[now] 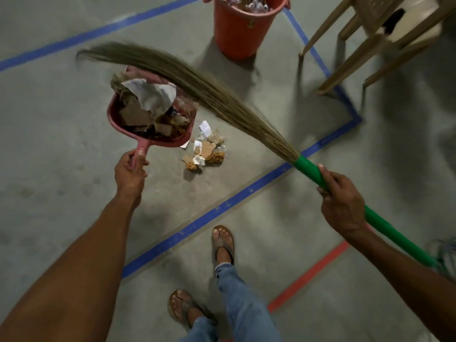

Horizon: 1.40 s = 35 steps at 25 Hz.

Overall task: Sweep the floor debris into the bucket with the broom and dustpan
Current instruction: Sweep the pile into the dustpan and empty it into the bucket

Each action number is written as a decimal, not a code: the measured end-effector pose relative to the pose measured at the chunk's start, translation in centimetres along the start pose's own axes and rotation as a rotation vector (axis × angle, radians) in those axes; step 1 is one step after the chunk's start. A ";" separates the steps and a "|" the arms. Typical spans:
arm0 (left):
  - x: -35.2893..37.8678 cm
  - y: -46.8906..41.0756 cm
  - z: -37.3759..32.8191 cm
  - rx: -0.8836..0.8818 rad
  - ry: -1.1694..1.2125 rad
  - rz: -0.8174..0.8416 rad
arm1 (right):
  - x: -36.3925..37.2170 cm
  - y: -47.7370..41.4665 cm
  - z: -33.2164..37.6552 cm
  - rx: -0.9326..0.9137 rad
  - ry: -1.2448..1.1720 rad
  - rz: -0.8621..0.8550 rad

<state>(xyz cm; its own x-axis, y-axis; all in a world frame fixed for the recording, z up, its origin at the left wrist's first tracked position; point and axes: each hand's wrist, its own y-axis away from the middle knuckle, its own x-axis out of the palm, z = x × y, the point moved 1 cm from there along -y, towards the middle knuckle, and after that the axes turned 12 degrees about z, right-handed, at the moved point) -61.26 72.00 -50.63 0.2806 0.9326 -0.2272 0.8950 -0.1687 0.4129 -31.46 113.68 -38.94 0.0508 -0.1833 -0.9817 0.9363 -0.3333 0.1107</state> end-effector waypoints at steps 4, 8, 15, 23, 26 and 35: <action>1.1 -0.4 -3.2 0.011 -0.007 -0.005 | -1.8 -1.8 -1.1 0.007 -0.049 -0.004; 2.5 -1.9 -6.1 0.002 0.011 -0.008 | -3.7 -4.0 -1.8 0.041 -0.090 0.031; 5.8 -5.6 -9.2 -0.015 0.073 0.000 | -5.6 -9.9 -1.6 0.142 -0.146 0.030; 8.0 -9.8 -12.7 0.021 0.031 0.066 | -4.9 -16.8 -2.2 0.280 -0.289 0.152; 9.4 -11.6 -14.3 0.025 0.039 0.073 | -3.2 -19.1 -4.8 0.354 -0.365 0.253; 22.1 -20.9 -23.4 0.006 0.054 0.028 | 1.1 -26.6 -14.4 0.424 -0.283 0.730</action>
<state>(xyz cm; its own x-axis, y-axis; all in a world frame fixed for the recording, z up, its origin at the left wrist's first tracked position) -81.87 103.61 -43.66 0.2864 0.9434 -0.1673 0.8891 -0.1966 0.4134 -51.30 135.63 -45.22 0.4443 -0.6870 -0.5750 0.4937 -0.3478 0.7970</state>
